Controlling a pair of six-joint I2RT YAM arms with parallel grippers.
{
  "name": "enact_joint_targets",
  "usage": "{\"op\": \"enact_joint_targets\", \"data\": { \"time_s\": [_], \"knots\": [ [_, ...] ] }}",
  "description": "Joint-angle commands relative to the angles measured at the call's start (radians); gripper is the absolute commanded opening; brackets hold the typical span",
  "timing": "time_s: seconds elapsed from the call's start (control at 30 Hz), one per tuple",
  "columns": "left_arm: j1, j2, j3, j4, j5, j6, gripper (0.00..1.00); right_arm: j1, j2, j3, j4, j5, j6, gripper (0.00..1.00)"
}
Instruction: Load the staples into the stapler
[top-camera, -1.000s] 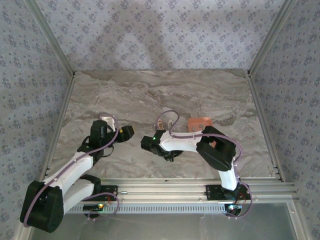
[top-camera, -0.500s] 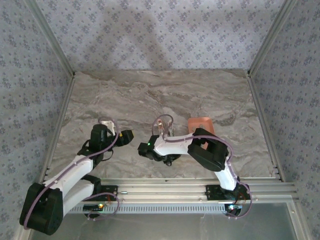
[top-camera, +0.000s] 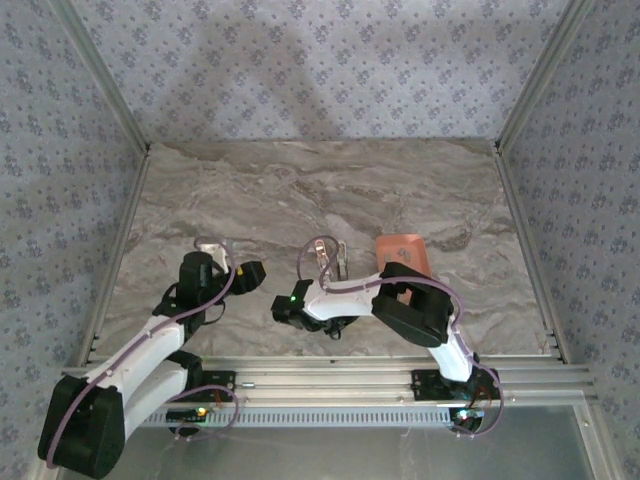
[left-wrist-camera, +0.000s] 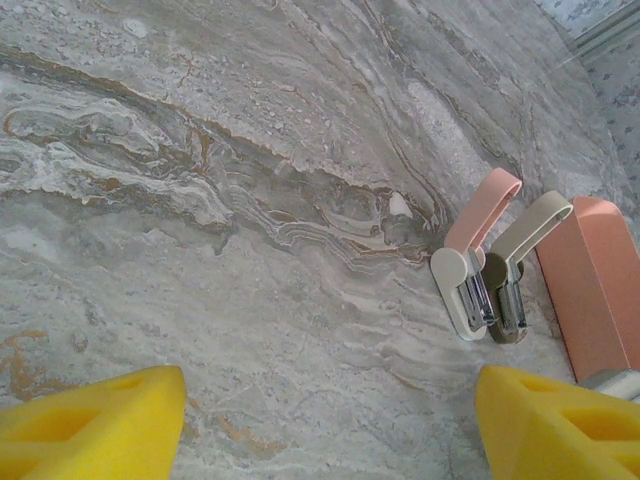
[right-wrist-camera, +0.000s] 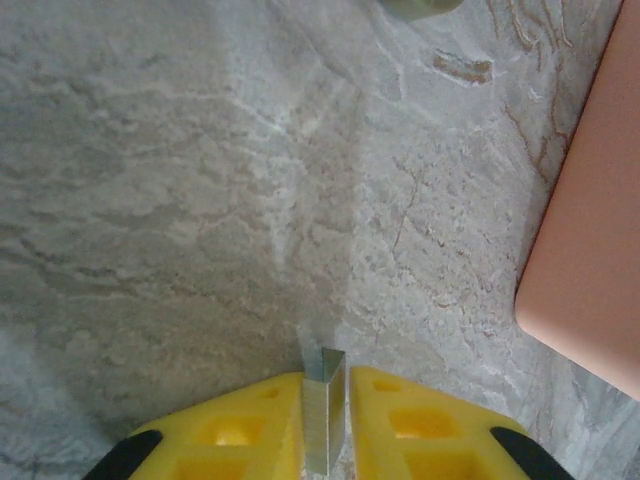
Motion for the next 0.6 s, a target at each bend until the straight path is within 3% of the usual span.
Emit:
{"op": "enact_joint_targets", "data": {
  "time_s": [0.0, 0.37, 0.57],
  "knots": [
    [-0.001, -0.016, -0.012, 0.004, -0.005, 0.006, 0.76, 0.029, -0.025, 0.005, 0.060, -0.047, 0.006, 0.22],
    [-0.001, -0.020, -0.004, -0.002, 0.001, 0.007, 0.76, 0.040, -0.152, -0.009, 0.080, -0.046, -0.022, 0.29],
    [-0.001, -0.016, 0.000, -0.004, 0.004, 0.010, 0.76, -0.031, -0.271, -0.094, 0.153, -0.176, -0.058, 0.30]
  ]
}}
